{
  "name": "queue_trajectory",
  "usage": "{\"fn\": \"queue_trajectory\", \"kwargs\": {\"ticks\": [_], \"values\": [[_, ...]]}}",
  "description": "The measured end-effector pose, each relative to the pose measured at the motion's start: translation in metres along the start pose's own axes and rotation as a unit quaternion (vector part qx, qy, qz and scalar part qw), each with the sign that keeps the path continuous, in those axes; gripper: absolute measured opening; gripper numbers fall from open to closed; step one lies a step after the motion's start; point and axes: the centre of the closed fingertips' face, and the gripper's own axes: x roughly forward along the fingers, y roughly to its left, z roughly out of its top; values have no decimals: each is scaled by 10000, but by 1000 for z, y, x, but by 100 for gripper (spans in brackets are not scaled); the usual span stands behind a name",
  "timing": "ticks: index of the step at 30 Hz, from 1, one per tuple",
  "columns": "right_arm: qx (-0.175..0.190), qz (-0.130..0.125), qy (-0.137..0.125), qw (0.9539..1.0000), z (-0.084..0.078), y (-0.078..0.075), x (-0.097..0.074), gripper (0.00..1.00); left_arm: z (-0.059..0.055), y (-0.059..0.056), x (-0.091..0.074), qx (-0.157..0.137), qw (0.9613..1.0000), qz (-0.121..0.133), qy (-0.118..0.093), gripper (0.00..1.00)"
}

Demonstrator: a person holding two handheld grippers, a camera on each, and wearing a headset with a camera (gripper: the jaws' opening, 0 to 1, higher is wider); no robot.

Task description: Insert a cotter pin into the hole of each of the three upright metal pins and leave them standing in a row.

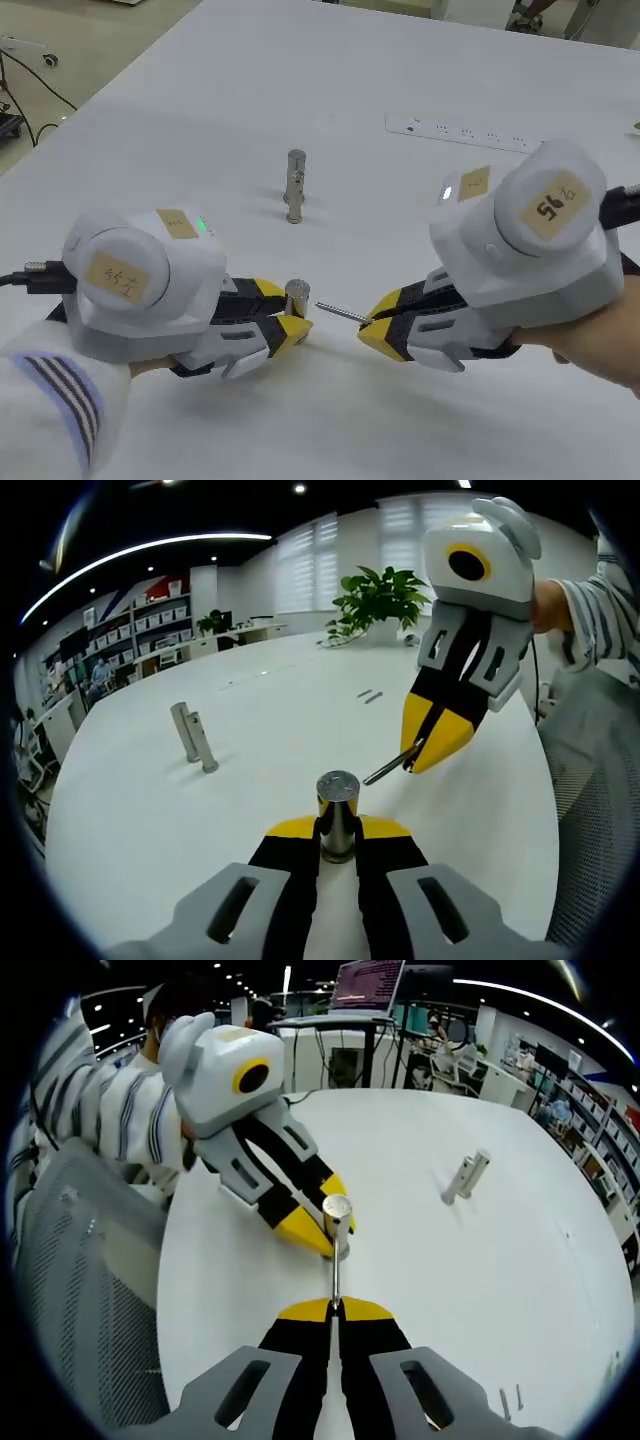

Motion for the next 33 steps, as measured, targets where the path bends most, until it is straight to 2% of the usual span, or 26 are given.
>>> {"fn": "queue_trajectory", "kwargs": {"ticks": [11,24,27,33], "values": [[-67,-69,-112,9999,7,-1,3,3,0,-2,0,-37,9999,149,-23,11],[-28,-70,-161,9998,10,3,7,3,-2,0,-1,-237,9983,533,8,11],[-102,-124,-115,9998,12,2,11,3,-2,-1,-1,-280,9981,542,5,11],[-18,-152,-147,9998,16,0,15,3,-3,-1,-2,-252,9979,588,32,11]]}}
